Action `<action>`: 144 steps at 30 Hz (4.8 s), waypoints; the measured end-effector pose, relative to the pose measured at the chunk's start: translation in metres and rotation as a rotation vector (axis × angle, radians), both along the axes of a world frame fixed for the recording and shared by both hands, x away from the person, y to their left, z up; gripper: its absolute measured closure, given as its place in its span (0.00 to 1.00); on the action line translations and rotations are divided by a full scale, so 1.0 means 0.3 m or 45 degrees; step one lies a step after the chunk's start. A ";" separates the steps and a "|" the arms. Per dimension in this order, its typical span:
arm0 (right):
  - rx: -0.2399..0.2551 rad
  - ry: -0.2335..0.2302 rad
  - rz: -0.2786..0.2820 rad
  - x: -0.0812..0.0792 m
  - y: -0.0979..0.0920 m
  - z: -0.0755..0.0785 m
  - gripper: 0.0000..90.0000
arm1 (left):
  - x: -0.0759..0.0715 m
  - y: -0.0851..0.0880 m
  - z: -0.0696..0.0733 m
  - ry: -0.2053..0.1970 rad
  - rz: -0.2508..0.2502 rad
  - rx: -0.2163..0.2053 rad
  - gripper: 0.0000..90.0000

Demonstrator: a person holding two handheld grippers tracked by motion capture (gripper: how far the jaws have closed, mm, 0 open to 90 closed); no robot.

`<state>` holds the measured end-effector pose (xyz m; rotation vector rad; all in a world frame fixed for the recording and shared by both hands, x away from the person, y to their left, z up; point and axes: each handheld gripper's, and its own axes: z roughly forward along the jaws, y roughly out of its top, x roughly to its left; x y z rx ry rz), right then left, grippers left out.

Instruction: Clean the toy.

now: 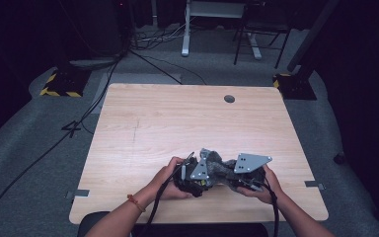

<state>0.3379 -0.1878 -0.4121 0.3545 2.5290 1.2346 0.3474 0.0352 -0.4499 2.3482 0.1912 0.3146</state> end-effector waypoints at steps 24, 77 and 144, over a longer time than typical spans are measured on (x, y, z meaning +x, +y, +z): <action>0.135 0.154 0.042 0.021 -0.068 -0.045 0.85 | 0.007 0.068 0.065 -0.015 0.036 -0.183 0.37; 0.121 0.032 0.029 0.000 -0.057 -0.035 0.85 | -0.006 0.020 0.041 -0.016 -0.048 -0.070 0.37; 0.063 0.076 0.015 0.031 -0.067 -0.074 0.85 | -0.006 0.025 0.056 -0.049 -0.055 -0.037 0.37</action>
